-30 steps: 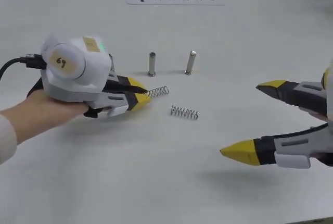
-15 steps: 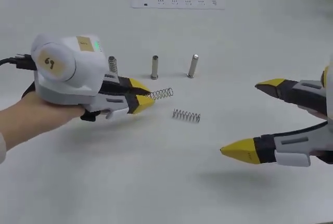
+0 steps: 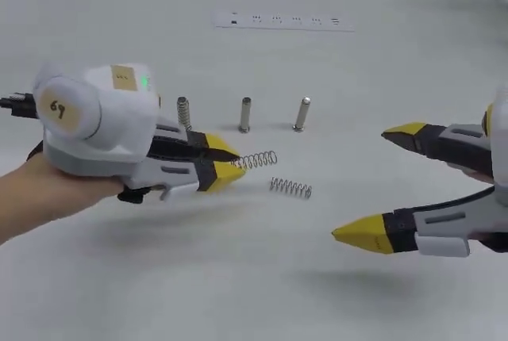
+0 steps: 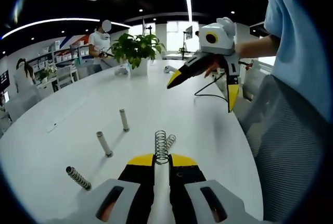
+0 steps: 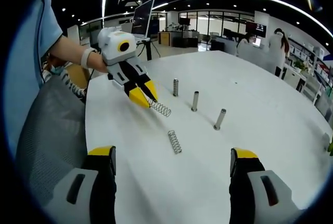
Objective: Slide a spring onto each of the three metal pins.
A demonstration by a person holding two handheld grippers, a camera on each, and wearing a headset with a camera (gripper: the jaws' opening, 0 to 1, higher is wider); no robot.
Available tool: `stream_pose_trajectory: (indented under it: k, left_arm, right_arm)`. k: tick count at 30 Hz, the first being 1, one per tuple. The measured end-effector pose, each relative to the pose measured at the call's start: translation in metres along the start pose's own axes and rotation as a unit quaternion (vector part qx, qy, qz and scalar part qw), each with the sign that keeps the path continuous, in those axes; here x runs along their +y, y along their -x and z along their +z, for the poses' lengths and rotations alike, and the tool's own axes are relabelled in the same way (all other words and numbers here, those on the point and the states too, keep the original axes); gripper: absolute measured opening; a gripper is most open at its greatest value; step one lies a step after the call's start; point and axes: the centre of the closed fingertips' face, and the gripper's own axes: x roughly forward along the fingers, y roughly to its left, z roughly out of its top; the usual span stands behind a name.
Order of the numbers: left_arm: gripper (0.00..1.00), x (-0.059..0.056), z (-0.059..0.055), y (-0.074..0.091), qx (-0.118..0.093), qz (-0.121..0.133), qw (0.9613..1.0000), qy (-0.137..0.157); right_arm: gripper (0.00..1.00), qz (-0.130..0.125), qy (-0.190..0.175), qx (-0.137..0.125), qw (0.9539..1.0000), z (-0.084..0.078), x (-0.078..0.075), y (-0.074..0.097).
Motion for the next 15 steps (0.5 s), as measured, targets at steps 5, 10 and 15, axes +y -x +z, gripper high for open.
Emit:
stream_pose_trajectory:
  k: [5,10,15]
  left_arm:
    - [0.02,-0.007,0.002,0.007,-0.006,0.002,1.0000,0.005]
    - [0.02,-0.017,0.005,0.010,-0.012,-0.001,0.9999,0.007]
    - [0.02,-0.027,0.007,0.012,-0.019,-0.002,0.9998,0.007]
  right_arm:
    - [0.89,0.006,0.014,0.002,0.9999,0.005,0.001,-0.002]
    - [0.87,0.015,0.032,0.001,0.9994,0.013,0.001,-0.001]
    - [0.84,0.027,0.049,0.002,0.9985,0.019,0.003,-0.001]
